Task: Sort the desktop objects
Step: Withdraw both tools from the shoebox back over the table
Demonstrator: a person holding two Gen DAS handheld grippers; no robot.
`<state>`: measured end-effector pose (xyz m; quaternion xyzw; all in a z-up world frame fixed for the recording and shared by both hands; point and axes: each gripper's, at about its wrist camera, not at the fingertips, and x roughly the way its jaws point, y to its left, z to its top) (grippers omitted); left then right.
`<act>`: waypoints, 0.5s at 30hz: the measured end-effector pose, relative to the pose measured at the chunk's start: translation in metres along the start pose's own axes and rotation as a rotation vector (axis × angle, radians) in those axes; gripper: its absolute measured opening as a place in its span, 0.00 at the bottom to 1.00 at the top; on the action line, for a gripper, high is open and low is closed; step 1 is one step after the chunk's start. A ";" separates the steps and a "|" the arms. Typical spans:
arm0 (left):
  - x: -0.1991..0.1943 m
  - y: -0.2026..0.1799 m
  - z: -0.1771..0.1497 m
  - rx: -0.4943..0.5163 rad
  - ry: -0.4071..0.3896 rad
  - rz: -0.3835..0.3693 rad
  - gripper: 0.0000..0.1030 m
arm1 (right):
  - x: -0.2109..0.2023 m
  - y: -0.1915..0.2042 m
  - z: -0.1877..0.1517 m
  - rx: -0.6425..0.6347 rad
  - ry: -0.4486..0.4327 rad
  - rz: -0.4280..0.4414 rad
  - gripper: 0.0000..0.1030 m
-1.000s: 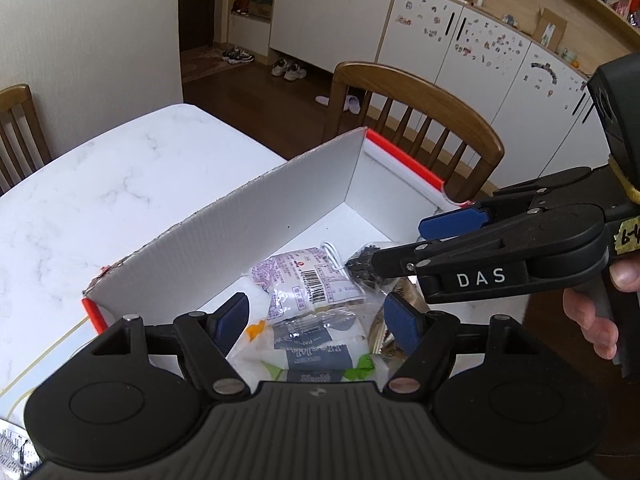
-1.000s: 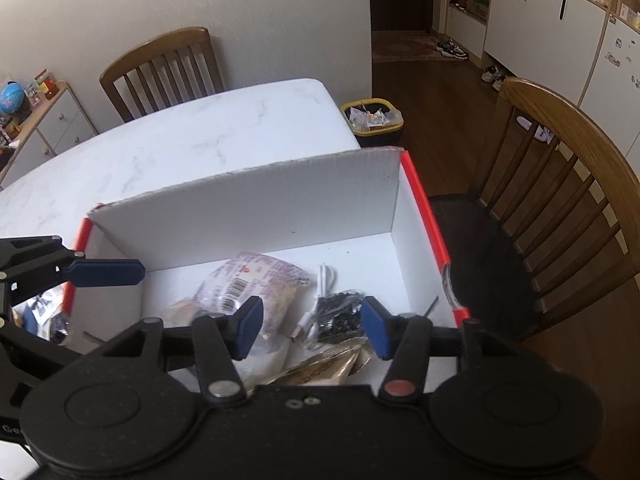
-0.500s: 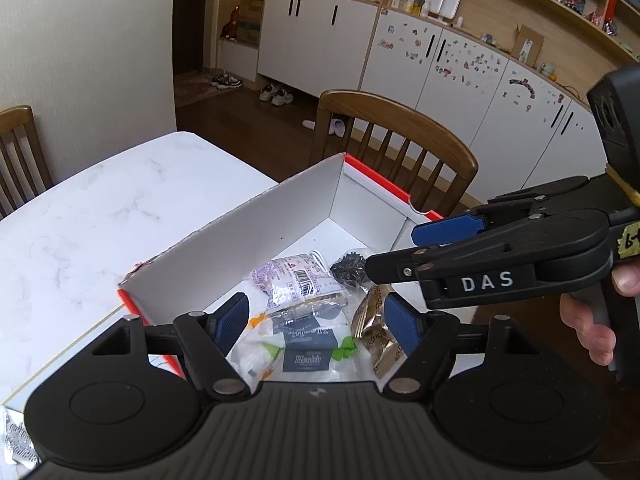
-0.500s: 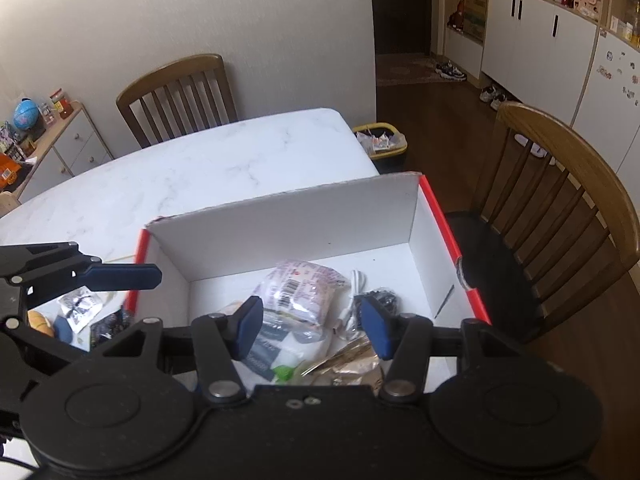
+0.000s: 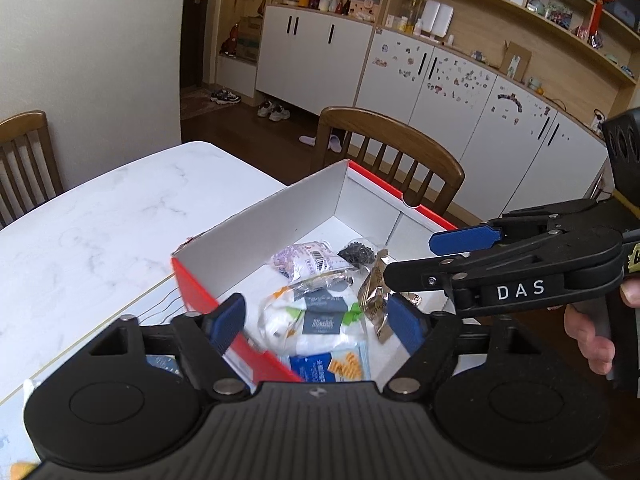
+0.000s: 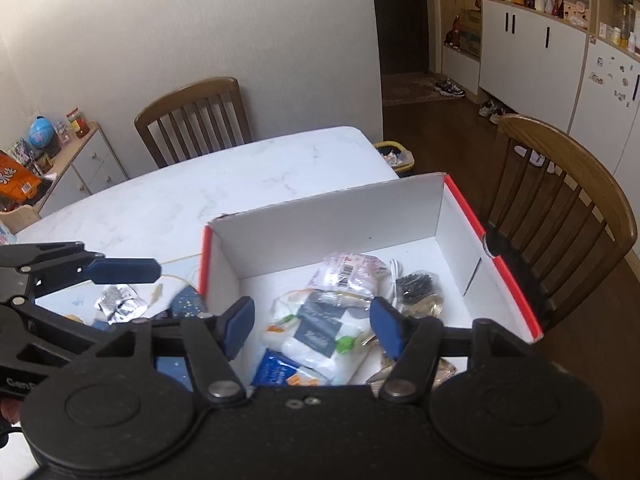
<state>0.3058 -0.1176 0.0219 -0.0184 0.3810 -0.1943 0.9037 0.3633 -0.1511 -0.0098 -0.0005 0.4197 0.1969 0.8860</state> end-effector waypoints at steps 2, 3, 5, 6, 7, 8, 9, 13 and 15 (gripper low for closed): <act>-0.010 0.003 -0.005 0.000 -0.012 -0.003 0.79 | -0.005 0.008 -0.004 0.002 -0.016 0.000 0.63; -0.015 0.004 -0.008 0.001 -0.015 -0.005 0.79 | -0.008 0.012 -0.007 0.001 -0.023 -0.003 0.63; -0.024 0.008 -0.012 -0.003 -0.019 -0.005 0.80 | -0.012 0.019 -0.010 0.004 -0.035 -0.004 0.66; -0.029 0.011 -0.015 -0.008 -0.023 -0.006 0.80 | -0.014 0.023 -0.013 0.006 -0.040 -0.004 0.66; -0.033 0.014 -0.017 -0.012 -0.025 -0.008 0.81 | -0.015 0.026 -0.015 0.006 -0.047 -0.006 0.68; -0.037 0.016 -0.019 -0.014 -0.028 -0.009 0.81 | -0.017 0.030 -0.017 0.007 -0.052 -0.005 0.69; -0.041 0.018 -0.021 -0.014 -0.031 -0.008 0.81 | -0.018 0.034 -0.019 0.007 -0.057 -0.007 0.69; -0.055 0.026 -0.031 -0.012 -0.037 0.004 0.84 | -0.024 0.048 -0.028 0.008 -0.076 -0.014 0.72; -0.061 0.029 -0.036 -0.012 -0.040 0.009 0.89 | -0.025 0.055 -0.032 0.012 -0.082 -0.014 0.73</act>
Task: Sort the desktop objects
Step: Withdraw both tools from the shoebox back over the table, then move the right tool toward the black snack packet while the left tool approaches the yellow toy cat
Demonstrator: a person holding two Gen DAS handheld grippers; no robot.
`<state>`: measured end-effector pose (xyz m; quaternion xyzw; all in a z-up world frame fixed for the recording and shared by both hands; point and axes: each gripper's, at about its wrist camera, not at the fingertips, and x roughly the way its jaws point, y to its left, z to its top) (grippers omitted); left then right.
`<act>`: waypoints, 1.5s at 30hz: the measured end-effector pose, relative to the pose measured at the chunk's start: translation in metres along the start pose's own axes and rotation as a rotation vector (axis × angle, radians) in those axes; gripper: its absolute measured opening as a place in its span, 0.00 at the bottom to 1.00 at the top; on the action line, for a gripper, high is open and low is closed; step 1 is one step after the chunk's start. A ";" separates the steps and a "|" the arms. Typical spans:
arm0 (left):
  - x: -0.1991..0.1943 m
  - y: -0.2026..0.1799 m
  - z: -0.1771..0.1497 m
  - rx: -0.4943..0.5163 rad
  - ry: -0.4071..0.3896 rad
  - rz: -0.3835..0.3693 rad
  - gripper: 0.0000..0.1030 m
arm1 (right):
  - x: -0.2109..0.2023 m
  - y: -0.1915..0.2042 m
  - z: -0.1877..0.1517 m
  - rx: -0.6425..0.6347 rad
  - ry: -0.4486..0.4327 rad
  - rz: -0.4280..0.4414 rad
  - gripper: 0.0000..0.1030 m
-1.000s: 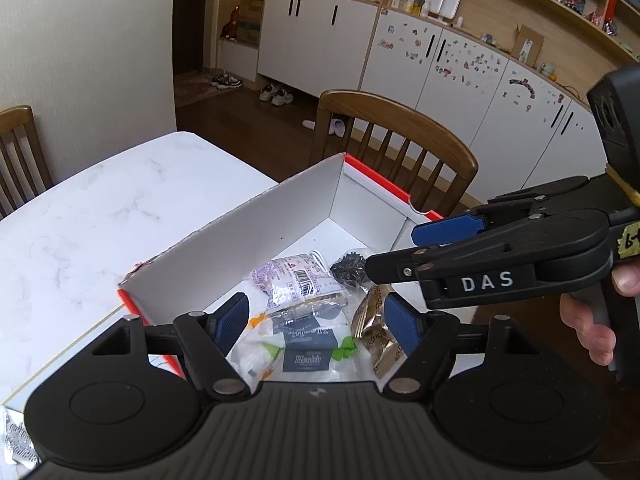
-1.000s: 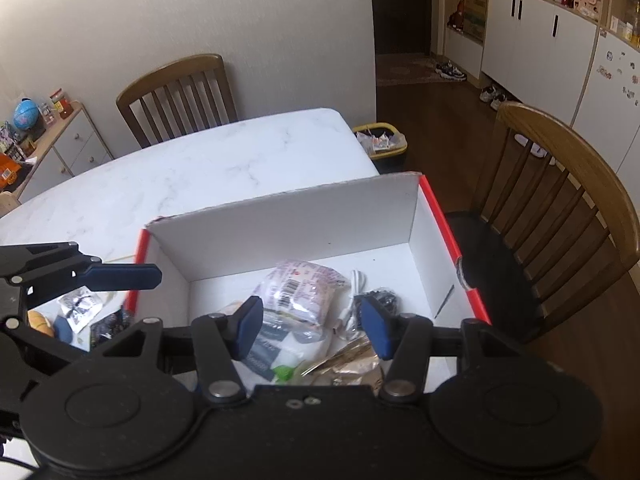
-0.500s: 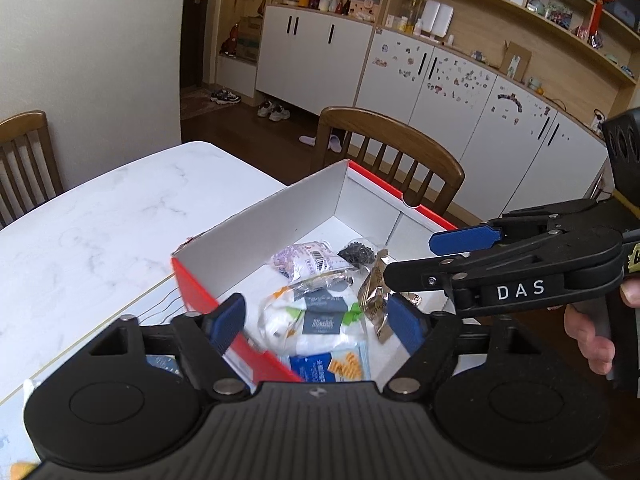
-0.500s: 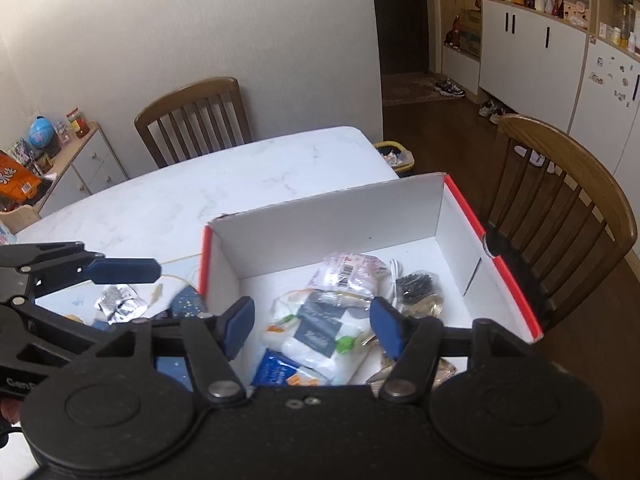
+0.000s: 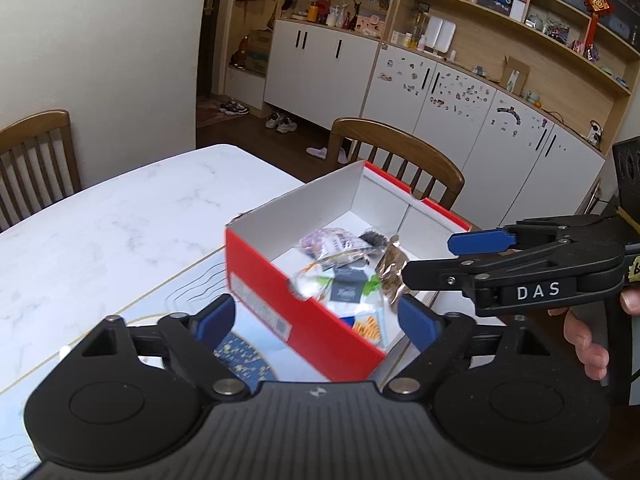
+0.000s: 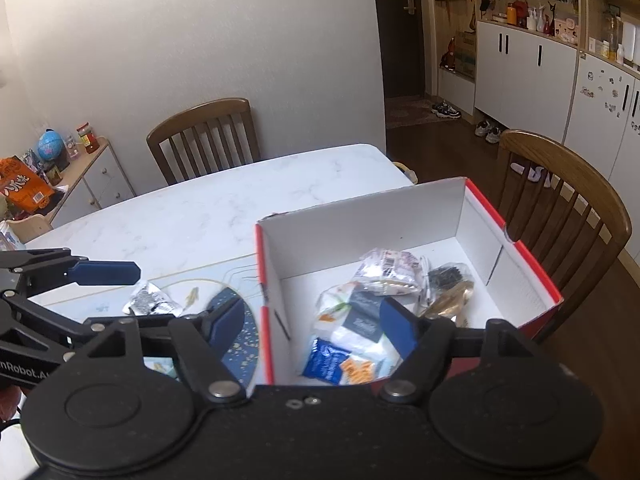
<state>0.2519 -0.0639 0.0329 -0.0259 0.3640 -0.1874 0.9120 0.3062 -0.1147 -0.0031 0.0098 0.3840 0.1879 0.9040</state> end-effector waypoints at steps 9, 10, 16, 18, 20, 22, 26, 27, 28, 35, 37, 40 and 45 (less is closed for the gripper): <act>-0.028 0.019 -0.021 -0.001 -0.031 -0.009 1.00 | -0.009 0.031 -0.014 -0.016 -0.034 -0.020 0.76; -0.030 0.023 -0.024 -0.009 -0.034 -0.013 1.00 | -0.009 0.034 -0.015 -0.015 -0.038 -0.020 0.76; -0.043 0.045 -0.044 -0.053 -0.047 0.006 1.00 | -0.008 0.052 -0.026 -0.025 -0.044 -0.019 0.76; -0.047 0.052 -0.051 -0.059 -0.053 0.016 1.00 | -0.007 0.058 -0.028 -0.028 -0.053 -0.017 0.76; -0.050 0.060 -0.057 -0.069 -0.057 0.031 1.00 | -0.006 0.064 -0.031 -0.038 -0.060 -0.018 0.76; -0.052 0.068 -0.064 -0.088 -0.056 0.042 1.00 | -0.004 0.071 -0.035 -0.049 -0.071 -0.020 0.76; -0.056 0.081 -0.076 -0.109 -0.050 0.049 1.00 | 0.000 0.087 -0.043 -0.081 -0.085 -0.023 0.76; -0.056 0.083 -0.079 -0.109 -0.051 0.056 1.00 | 0.002 0.091 -0.045 -0.089 -0.085 -0.024 0.76; -0.057 0.085 -0.081 -0.108 -0.050 0.059 1.00 | 0.003 0.095 -0.047 -0.097 -0.085 -0.023 0.76; -0.059 0.103 -0.096 -0.130 -0.047 0.100 1.00 | 0.017 0.115 -0.058 -0.123 -0.073 -0.010 0.76; -0.059 0.108 -0.100 -0.132 -0.051 0.107 1.00 | 0.021 0.118 -0.061 -0.121 -0.068 -0.005 0.76; -0.058 0.113 -0.107 -0.133 -0.057 0.118 1.00 | 0.028 0.121 -0.063 -0.126 -0.062 0.004 0.76; -0.052 0.125 -0.117 -0.147 -0.050 0.150 1.00 | 0.043 0.125 -0.066 -0.143 -0.058 0.010 0.76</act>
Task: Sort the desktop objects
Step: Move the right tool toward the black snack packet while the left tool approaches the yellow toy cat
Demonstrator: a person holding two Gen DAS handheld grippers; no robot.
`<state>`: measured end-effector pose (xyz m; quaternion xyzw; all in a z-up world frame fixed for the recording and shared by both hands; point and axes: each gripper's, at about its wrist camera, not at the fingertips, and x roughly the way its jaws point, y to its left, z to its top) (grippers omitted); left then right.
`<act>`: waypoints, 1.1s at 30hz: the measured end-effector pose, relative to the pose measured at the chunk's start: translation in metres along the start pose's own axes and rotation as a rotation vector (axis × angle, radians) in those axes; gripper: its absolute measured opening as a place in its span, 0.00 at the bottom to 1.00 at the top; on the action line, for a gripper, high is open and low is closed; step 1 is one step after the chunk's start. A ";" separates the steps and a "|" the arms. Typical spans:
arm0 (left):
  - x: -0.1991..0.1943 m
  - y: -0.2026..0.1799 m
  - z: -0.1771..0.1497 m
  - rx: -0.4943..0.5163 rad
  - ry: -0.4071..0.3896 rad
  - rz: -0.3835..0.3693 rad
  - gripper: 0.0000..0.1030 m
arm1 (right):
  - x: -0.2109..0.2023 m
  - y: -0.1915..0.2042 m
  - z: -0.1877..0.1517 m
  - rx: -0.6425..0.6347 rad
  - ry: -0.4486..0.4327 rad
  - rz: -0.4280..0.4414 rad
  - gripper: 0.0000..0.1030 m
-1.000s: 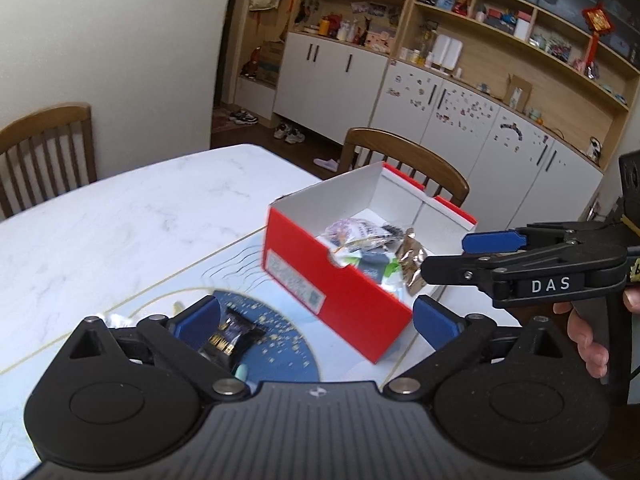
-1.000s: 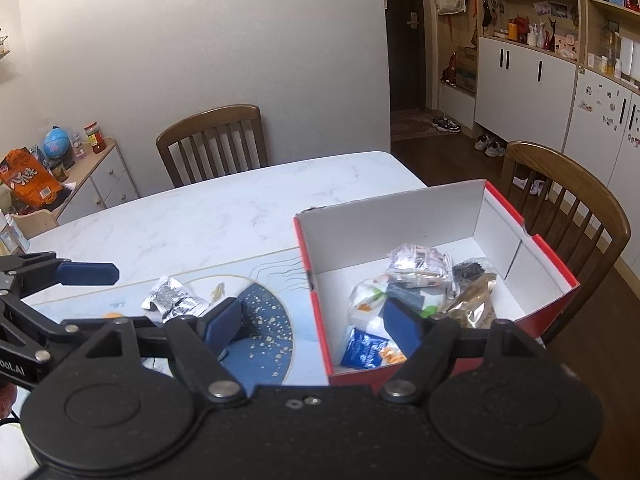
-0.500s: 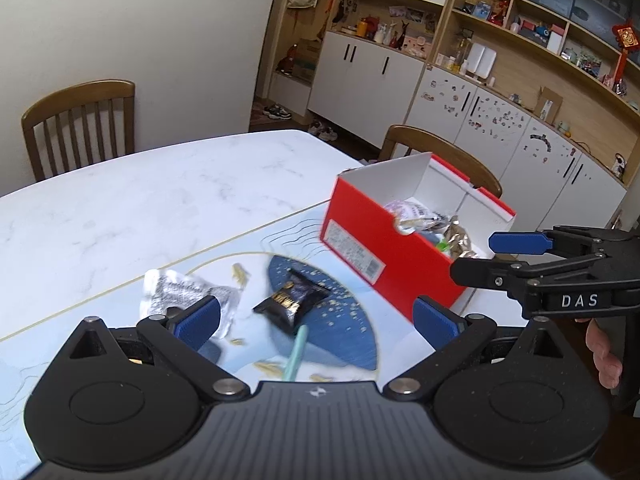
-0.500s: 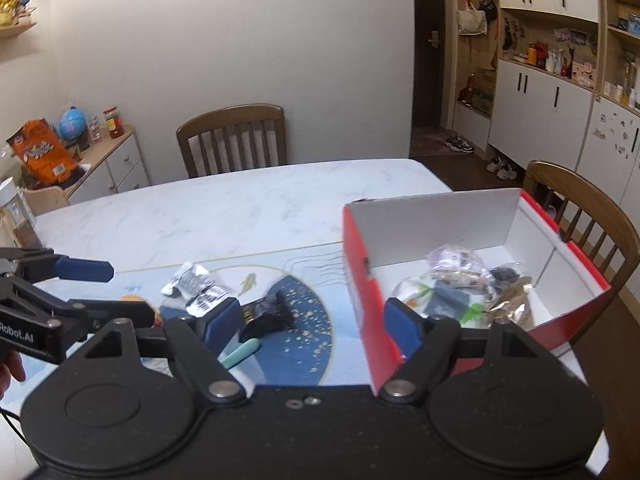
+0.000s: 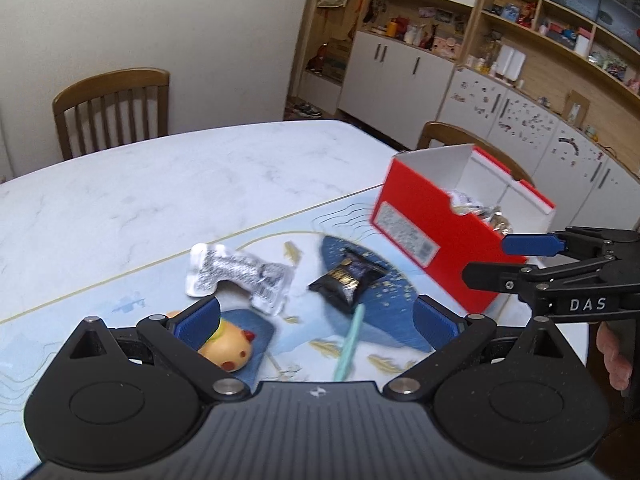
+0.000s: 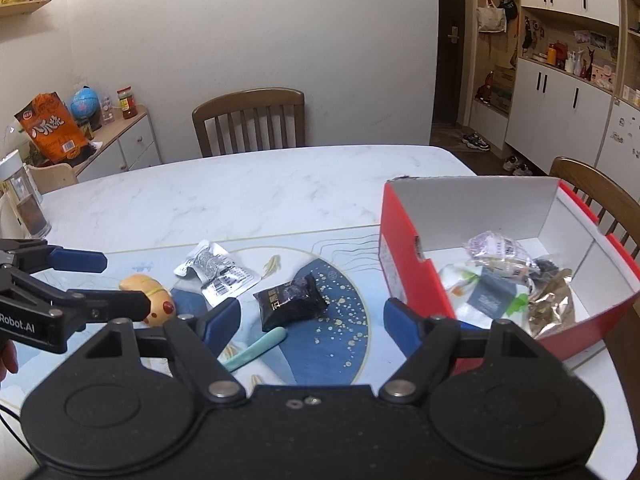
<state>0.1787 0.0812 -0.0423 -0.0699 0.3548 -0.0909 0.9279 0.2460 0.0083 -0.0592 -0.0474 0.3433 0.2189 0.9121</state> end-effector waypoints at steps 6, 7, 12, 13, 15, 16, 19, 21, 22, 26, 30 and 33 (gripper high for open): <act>0.013 0.019 -0.009 -0.005 -0.001 0.055 1.00 | 0.023 0.003 -0.003 -0.025 0.016 0.012 0.76; 0.015 0.022 -0.010 -0.006 -0.003 0.066 1.00 | 0.027 0.003 -0.004 -0.031 0.017 0.014 0.76; 0.024 0.035 -0.017 -0.013 -0.014 0.109 1.00 | 0.049 0.004 -0.005 -0.055 0.028 0.034 0.76; 0.026 0.037 -0.018 -0.017 -0.020 0.119 1.00 | 0.054 0.005 -0.005 -0.062 0.028 0.040 0.77; 0.029 0.042 -0.020 -0.020 -0.027 0.140 1.00 | 0.062 0.006 -0.006 -0.079 0.028 0.044 0.78; 0.030 0.043 -0.022 -0.016 -0.032 0.148 1.00 | 0.067 0.007 -0.006 -0.088 0.031 0.045 0.79; 0.035 0.048 -0.025 -0.012 -0.030 0.153 1.00 | 0.080 0.009 -0.006 -0.106 0.045 0.057 0.79; 0.041 0.050 -0.028 -0.008 -0.019 0.161 1.00 | 0.088 0.011 -0.006 -0.129 0.052 0.058 0.79; 0.043 0.051 -0.029 -0.007 -0.016 0.164 1.00 | 0.092 0.012 -0.006 -0.138 0.057 0.059 0.80; 0.052 0.054 -0.034 -0.004 -0.005 0.182 1.00 | 0.108 0.013 -0.006 -0.159 0.075 0.056 0.80; 0.060 0.056 -0.037 0.001 0.002 0.196 1.00 | 0.121 0.014 -0.006 -0.179 0.085 0.059 0.80; 0.067 0.057 -0.041 0.010 0.018 0.206 1.00 | 0.130 0.017 -0.008 -0.193 0.097 0.062 0.80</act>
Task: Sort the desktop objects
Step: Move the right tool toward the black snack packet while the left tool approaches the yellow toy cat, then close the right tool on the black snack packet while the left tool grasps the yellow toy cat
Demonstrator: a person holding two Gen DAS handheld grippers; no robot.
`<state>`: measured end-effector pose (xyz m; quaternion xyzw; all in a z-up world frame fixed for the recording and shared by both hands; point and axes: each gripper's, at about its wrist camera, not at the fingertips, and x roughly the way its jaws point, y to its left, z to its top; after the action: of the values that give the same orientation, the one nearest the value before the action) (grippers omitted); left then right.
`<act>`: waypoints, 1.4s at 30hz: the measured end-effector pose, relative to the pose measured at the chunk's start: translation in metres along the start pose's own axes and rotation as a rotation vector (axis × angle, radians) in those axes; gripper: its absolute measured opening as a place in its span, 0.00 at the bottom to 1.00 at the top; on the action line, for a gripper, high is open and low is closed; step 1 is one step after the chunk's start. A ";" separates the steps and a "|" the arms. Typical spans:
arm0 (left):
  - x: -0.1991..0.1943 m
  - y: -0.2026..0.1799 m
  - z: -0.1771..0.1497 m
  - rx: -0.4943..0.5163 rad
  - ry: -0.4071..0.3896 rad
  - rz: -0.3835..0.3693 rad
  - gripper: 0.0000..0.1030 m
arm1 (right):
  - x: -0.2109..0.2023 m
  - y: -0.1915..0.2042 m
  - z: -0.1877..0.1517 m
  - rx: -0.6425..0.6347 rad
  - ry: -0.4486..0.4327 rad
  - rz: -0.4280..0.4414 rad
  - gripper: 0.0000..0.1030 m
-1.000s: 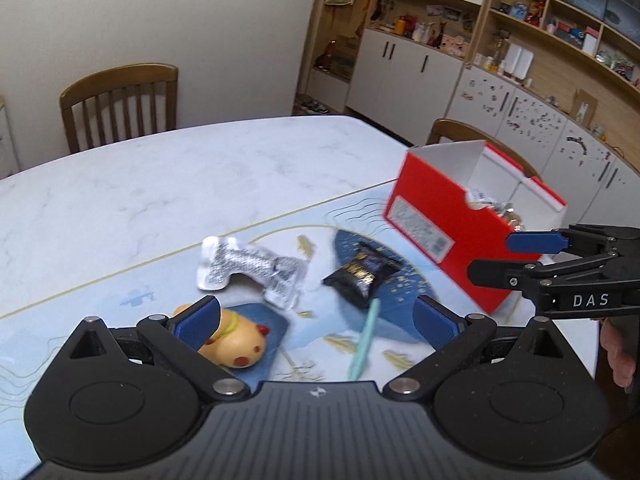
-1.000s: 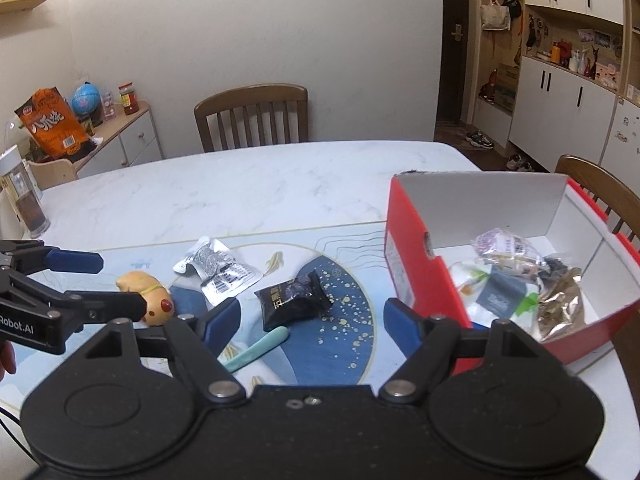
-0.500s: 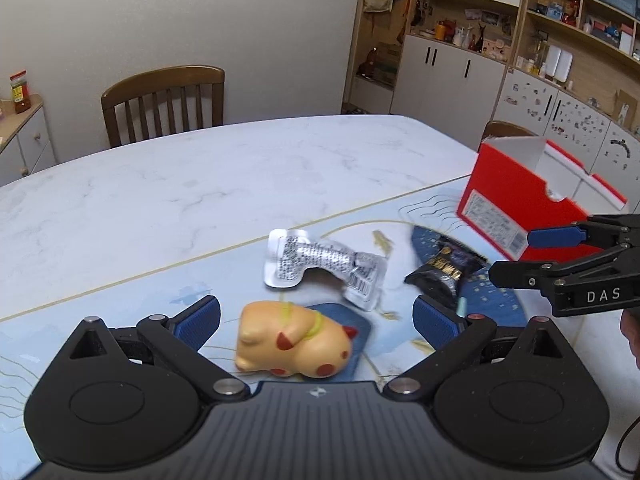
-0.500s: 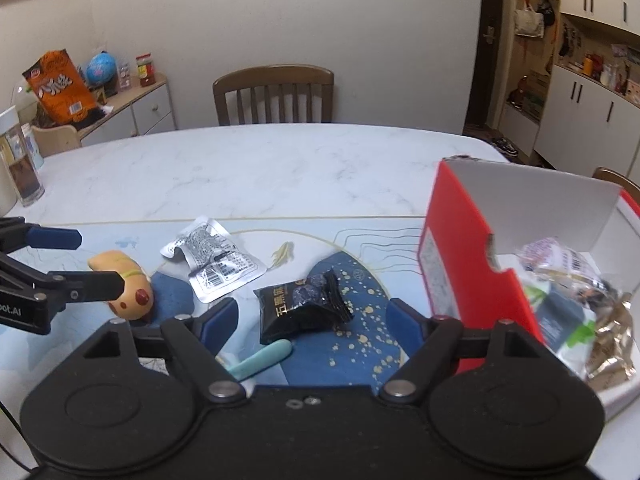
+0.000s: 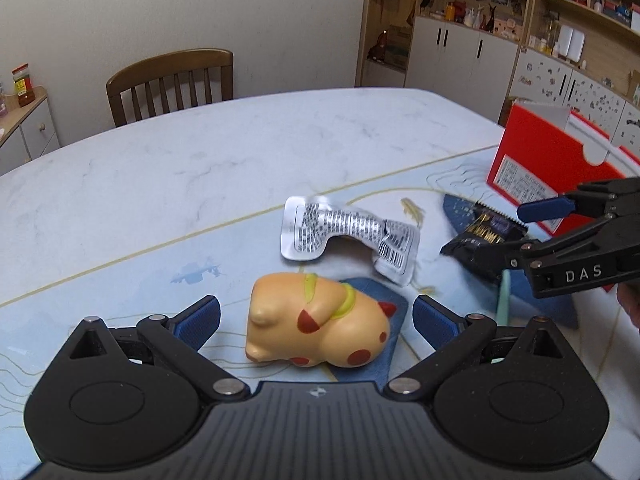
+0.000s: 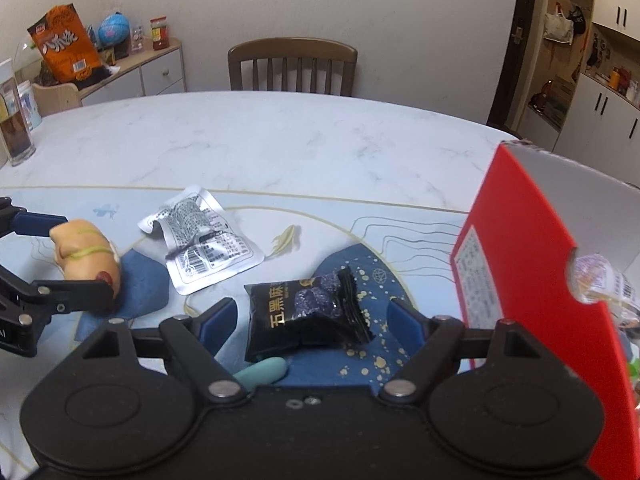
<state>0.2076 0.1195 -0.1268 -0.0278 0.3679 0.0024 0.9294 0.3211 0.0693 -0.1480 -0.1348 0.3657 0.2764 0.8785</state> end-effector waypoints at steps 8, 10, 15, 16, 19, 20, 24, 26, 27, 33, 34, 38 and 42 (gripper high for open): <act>0.011 0.003 -0.007 0.003 0.017 0.028 1.00 | 0.014 0.001 -0.001 -0.012 0.021 0.001 0.79; 0.013 0.004 -0.007 0.005 0.016 0.034 1.00 | 0.016 0.002 -0.001 -0.014 0.027 0.003 0.78; 0.010 0.001 -0.009 0.040 -0.015 0.032 1.00 | 0.020 0.001 -0.002 -0.008 0.034 0.003 0.78; 0.010 0.000 -0.009 0.048 -0.019 0.027 0.99 | 0.020 0.001 -0.002 -0.007 0.033 0.003 0.78; 0.010 -0.002 -0.009 0.055 -0.021 0.019 0.99 | 0.020 0.002 -0.002 -0.005 0.031 0.002 0.76; 0.010 -0.002 -0.009 0.055 -0.020 0.020 0.98 | 0.020 0.002 -0.002 -0.003 0.030 0.004 0.75; 0.011 -0.002 -0.009 0.056 -0.013 0.024 0.88 | 0.019 0.001 -0.002 0.002 0.033 0.010 0.71; 0.011 -0.003 -0.009 0.061 -0.012 0.018 0.83 | 0.019 0.002 -0.002 0.001 0.033 0.007 0.68; 0.011 -0.004 -0.009 0.067 -0.012 0.011 0.80 | 0.018 0.002 -0.002 0.002 0.032 0.005 0.67; 0.010 -0.009 -0.007 0.088 -0.005 0.020 0.73 | 0.016 0.002 0.001 -0.002 0.028 0.006 0.60; 0.010 -0.009 -0.006 0.086 -0.005 0.021 0.72 | 0.015 0.002 0.002 -0.002 0.027 0.006 0.59; 0.006 -0.009 -0.002 0.083 -0.010 0.019 0.72 | 0.011 0.001 0.003 0.005 0.025 0.008 0.58; -0.001 -0.011 0.005 0.086 -0.025 0.011 0.72 | 0.004 0.000 0.006 0.013 0.018 0.008 0.57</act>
<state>0.2100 0.1084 -0.1220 0.0142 0.3563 -0.0078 0.9342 0.3271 0.0731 -0.1474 -0.1300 0.3761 0.2763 0.8748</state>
